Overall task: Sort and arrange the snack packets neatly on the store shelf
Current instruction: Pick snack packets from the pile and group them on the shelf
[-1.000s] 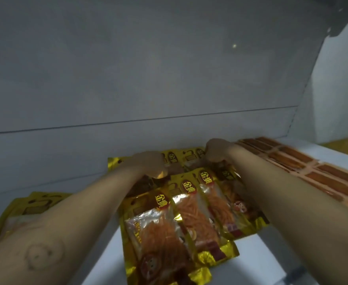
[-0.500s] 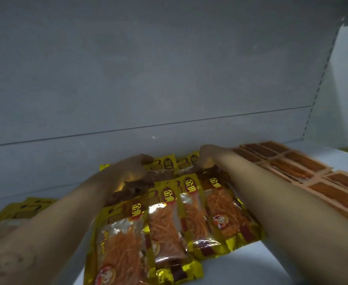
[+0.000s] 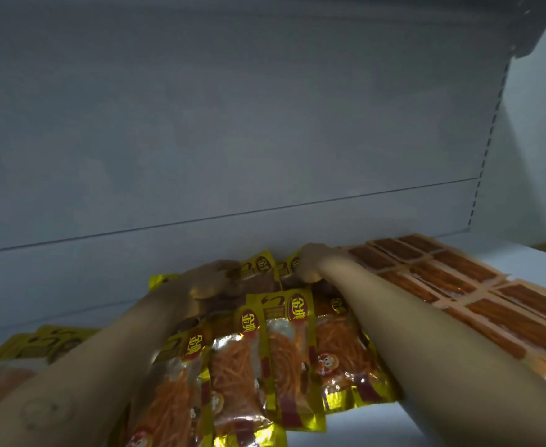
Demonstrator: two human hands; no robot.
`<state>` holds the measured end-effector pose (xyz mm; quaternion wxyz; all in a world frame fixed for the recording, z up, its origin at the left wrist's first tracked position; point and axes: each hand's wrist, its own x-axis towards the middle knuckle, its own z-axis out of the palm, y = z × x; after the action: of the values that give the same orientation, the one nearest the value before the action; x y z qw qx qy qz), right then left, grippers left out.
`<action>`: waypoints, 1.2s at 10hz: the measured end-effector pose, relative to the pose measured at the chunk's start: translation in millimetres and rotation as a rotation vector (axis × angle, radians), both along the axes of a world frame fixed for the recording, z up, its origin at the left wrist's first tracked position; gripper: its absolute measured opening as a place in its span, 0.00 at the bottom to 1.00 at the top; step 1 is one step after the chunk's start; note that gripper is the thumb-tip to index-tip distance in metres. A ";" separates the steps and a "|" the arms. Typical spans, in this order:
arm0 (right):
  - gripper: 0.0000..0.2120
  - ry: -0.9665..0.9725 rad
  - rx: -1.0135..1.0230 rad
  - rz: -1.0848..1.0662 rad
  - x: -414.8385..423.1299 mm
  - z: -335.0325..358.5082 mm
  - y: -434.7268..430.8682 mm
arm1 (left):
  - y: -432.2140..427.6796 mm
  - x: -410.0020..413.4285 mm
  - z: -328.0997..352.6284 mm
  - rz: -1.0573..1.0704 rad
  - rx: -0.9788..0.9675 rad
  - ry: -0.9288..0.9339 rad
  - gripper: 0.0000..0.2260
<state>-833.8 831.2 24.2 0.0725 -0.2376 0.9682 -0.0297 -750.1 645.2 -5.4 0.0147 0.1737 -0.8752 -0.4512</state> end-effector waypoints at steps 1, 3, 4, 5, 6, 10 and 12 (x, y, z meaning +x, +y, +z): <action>0.17 -0.045 -0.066 0.007 -5.2 -0.2 -1.0 | 15.3 9.5 8.4 0.008 -0.020 -0.024 0.21; 0.07 0.038 -0.119 -0.019 -1.3 14.7 3.6 | 4.8 20.9 18.7 -0.019 -0.352 -0.022 0.14; 0.17 0.070 -0.174 0.000 7.1 26.9 3.5 | -19.3 38.5 30.9 0.023 -0.783 -0.029 0.18; 0.24 0.028 -0.104 0.027 19.2 28.5 0.4 | -44.3 62.4 37.8 0.102 -1.033 -0.268 0.24; 0.29 -0.005 0.013 0.030 30.2 17.9 -7.4 | -57.0 78.6 29.0 0.068 -0.902 -0.406 0.24; 0.27 -0.004 0.048 0.005 27.4 -3.9 -18.4 | -60.4 71.4 8.2 0.162 0.237 0.147 0.11; 0.27 -0.027 0.012 0.005 29.7 -4.9 -16.9 | -35.0 56.2 -1.4 0.132 0.104 0.181 0.11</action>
<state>-804.0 814.3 19.3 0.0870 -0.2393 0.9667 -0.0269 -693.9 610.2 -6.9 0.1141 0.1901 -0.8324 -0.5079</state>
